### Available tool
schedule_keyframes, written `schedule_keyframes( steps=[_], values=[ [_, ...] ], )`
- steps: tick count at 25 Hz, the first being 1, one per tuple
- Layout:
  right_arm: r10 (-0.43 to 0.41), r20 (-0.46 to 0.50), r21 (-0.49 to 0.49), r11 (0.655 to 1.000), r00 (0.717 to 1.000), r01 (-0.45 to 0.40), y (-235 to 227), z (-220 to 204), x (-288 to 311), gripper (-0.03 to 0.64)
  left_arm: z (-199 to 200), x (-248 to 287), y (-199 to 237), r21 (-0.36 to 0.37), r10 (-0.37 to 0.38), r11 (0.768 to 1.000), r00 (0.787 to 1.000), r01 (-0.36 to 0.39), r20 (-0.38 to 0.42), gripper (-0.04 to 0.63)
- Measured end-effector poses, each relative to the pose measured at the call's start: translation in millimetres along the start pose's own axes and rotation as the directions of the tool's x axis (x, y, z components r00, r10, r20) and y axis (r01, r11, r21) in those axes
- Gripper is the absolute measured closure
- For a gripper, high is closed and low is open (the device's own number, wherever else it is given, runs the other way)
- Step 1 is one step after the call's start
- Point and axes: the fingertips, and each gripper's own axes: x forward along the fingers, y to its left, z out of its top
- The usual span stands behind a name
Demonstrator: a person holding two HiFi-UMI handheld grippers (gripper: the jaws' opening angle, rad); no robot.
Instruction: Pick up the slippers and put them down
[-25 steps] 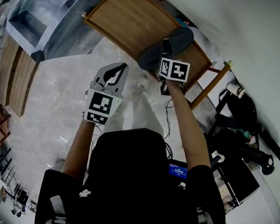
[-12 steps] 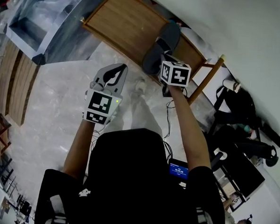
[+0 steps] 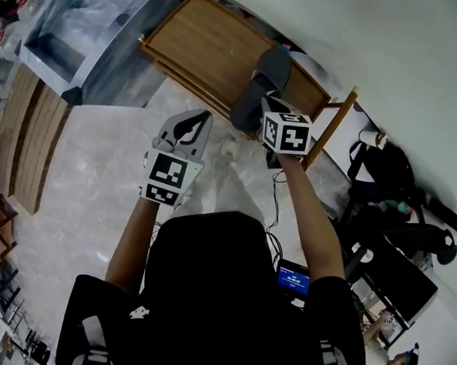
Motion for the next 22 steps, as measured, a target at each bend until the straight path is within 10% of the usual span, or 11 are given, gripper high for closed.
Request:
schedule_keyframes(
  steps=[22],
  values=[
    [0.07,0.236,-0.189,0.982,0.969,-0.024,124,12,-143,0.612,17,-118,-26,0.135,0.002,0.991,0.993,-0.018,0.115,0.589]
  ],
)
